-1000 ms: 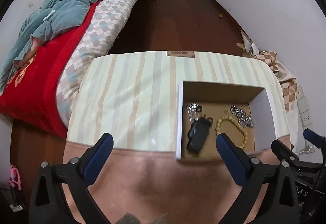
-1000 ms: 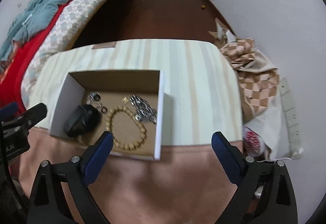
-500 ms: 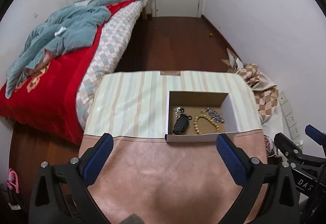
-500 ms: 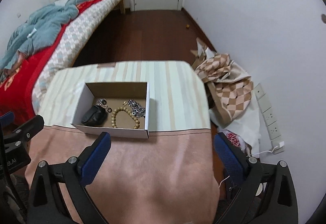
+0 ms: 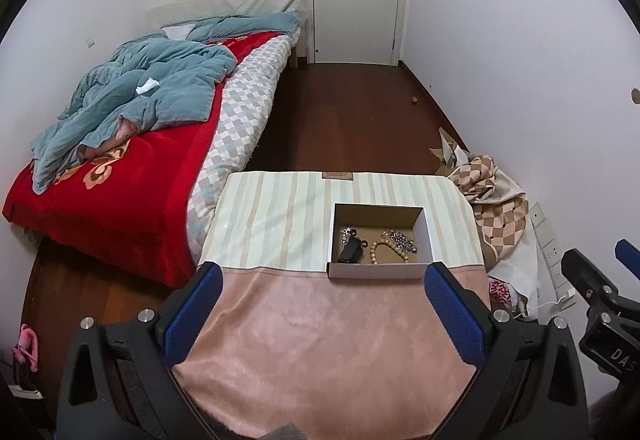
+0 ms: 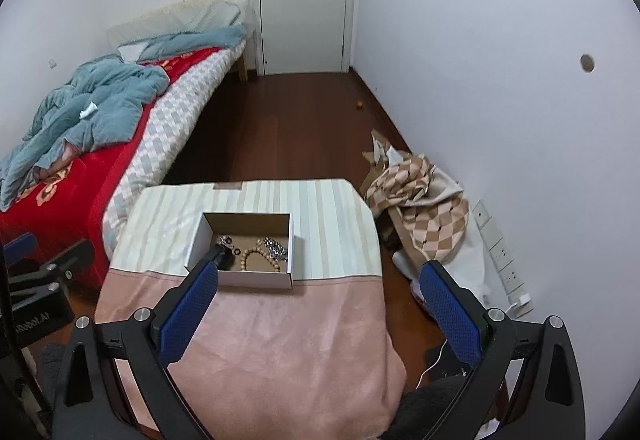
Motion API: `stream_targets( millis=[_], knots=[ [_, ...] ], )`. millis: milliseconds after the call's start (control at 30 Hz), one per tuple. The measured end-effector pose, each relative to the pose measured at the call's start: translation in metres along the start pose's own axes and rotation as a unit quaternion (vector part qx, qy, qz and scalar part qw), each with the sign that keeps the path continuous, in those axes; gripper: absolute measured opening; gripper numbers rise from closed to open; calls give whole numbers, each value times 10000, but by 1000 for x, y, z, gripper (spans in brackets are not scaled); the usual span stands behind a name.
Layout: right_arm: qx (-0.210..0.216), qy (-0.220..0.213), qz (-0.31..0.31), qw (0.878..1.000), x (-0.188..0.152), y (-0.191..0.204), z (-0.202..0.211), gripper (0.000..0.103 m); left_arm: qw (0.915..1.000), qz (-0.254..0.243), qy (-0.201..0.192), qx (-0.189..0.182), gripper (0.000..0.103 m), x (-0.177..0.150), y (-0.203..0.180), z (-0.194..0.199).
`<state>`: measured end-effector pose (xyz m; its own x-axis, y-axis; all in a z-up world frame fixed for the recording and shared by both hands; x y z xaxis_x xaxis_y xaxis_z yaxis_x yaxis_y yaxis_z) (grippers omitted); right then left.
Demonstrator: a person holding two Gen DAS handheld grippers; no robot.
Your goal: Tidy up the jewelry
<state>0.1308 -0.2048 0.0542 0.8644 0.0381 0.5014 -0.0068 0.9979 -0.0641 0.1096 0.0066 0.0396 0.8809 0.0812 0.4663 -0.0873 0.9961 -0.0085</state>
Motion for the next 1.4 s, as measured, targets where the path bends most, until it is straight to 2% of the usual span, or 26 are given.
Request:
stream_targets(
  millis=[233, 433, 800, 1067, 1400],
  knots=[
    [48, -53, 67, 10000, -5, 1, 34, 102, 10000, -18, 53, -14, 103, -10, 1, 22],
    [42, 122, 153, 9998, -9, 4, 36, 102, 9997, -49, 248, -65, 103, -13, -3, 17],
    [-138, 136, 162, 9997, 17, 3, 14, 103, 9996, 46, 290, 42, 103, 10, -12, 1],
    [-145, 285, 138, 9994, 39, 6, -18, 103, 9990, 126, 393, 196, 103, 27, -9, -22],
    [-193, 515, 104, 9984, 45, 8, -50, 103, 9979, 24, 606, 241, 103, 32, -18, -43]
  ],
)
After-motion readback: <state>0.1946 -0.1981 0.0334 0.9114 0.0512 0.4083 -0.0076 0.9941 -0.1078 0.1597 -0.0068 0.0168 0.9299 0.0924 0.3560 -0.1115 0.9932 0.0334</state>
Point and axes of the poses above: each gripper's, at about its wrist camera, not at the fingertips, and z roughly against the way its jaws point, y to its left, x to its top, the point moved 3 cm from there along -z, roughly the way its jaws point, and after that the axes turned 12 degrees about y, right-handed, at the moved point
